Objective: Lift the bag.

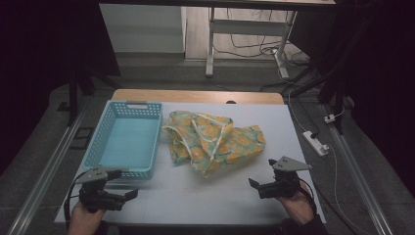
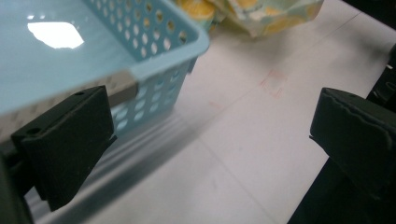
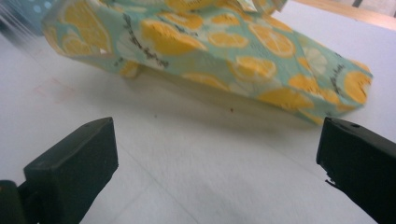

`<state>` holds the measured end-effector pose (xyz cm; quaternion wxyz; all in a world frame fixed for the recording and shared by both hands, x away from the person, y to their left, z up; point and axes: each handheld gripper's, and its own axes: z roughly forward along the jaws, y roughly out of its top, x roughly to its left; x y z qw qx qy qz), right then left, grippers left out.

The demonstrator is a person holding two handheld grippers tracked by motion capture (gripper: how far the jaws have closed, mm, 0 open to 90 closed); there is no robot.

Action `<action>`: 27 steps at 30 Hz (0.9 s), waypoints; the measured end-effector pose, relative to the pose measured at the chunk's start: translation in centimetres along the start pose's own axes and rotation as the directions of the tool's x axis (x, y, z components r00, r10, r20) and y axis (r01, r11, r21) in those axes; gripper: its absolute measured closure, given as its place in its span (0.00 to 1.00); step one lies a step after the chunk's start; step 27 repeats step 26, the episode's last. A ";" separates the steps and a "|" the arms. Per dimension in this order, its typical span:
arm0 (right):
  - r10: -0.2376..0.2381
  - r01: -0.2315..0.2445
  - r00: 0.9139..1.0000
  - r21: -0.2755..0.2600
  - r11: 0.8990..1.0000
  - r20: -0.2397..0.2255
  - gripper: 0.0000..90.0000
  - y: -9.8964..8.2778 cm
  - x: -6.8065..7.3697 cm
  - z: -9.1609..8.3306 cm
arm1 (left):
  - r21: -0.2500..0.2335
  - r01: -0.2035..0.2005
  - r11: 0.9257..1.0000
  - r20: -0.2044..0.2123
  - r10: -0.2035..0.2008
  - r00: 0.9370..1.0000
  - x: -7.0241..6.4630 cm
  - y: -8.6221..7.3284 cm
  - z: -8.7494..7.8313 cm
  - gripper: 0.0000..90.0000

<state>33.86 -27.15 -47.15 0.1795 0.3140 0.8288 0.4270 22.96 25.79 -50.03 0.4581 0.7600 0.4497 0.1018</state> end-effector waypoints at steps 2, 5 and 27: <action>0.005 -0.005 1.000 0.008 1.000 0.011 0.00 -0.5 -0.1 -0.2 | 0.010 0.005 1.000 -0.012 -0.005 1.000 0.1 -0.5 -0.1 0.00; 0.012 -0.013 1.000 0.020 1.000 0.029 0.00 -1.3 -0.1 -0.6 | 0.021 0.012 1.000 -0.026 -0.011 1.000 0.2 -1.2 -0.4 0.00; 0.096 -0.104 0.993 0.117 0.988 0.075 0.00 -4.7 -0.4 -2.4 | 0.115 0.077 0.990 -0.124 -0.063 0.990 1.2 -2.9 -0.9 0.00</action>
